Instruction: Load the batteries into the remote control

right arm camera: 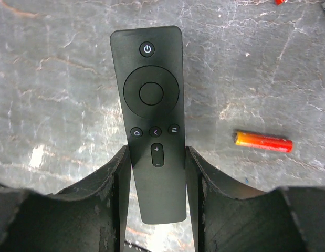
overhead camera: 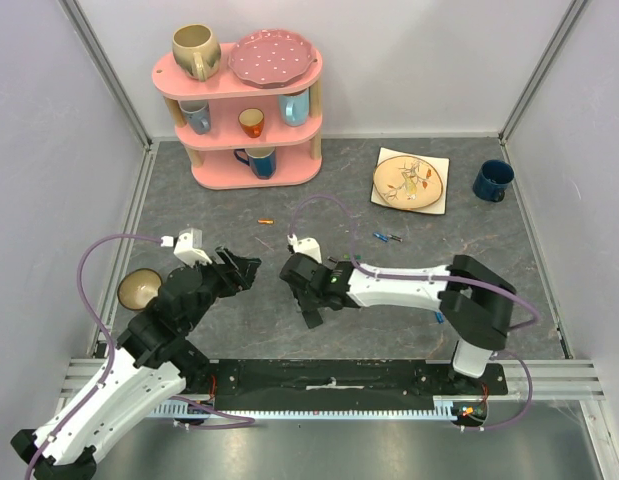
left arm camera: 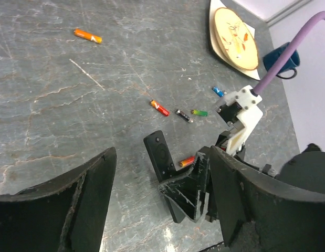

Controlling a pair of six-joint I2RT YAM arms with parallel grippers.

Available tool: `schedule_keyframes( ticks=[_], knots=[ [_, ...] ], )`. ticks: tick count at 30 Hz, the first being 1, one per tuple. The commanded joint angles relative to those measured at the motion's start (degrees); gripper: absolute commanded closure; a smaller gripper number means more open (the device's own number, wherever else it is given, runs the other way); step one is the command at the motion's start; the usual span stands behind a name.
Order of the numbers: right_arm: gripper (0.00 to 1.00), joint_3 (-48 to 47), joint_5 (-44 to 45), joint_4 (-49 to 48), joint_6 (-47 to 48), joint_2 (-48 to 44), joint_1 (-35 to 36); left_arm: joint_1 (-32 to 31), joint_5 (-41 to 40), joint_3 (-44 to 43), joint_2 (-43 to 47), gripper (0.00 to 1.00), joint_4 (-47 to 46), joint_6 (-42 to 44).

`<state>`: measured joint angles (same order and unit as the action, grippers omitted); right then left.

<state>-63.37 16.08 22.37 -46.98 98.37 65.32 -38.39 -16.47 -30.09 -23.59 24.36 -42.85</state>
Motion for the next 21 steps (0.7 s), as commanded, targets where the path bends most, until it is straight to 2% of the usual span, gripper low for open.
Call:
schedule_keyframes(
  ticks=[1,4,7,12,16,21],
  knots=[
    [0.85,-5.88,5.27,-0.93,-5.31,4.36,0.25,-0.19,-4.36,-2.78,-1.45,0.24,1.83,-2.76],
    [0.82,-7.90,6.16,0.83,-5.84,6.56,0.16,-0.19,-4.62,-2.52,-1.63,0.24,2.01,-3.12],
    [0.70,-8.61,6.51,1.80,-5.49,8.32,0.16,-0.19,-4.54,-1.91,-2.07,0.25,1.48,-3.64],
    [0.54,-8.35,6.60,2.33,-4.96,10.00,0.07,-0.19,-2.78,-2.78,-6.11,0.28,1.04,-3.91],
    [0.36,-8.17,6.25,2.06,-4.17,10.27,0.07,-0.19,-1.81,-2.87,-8.39,0.27,0.51,-4.26],
    [0.25,-7.56,6.16,1.98,-3.20,9.30,0.16,-0.19,-1.28,-2.43,-9.19,0.24,-0.10,-4.61]
  ],
)
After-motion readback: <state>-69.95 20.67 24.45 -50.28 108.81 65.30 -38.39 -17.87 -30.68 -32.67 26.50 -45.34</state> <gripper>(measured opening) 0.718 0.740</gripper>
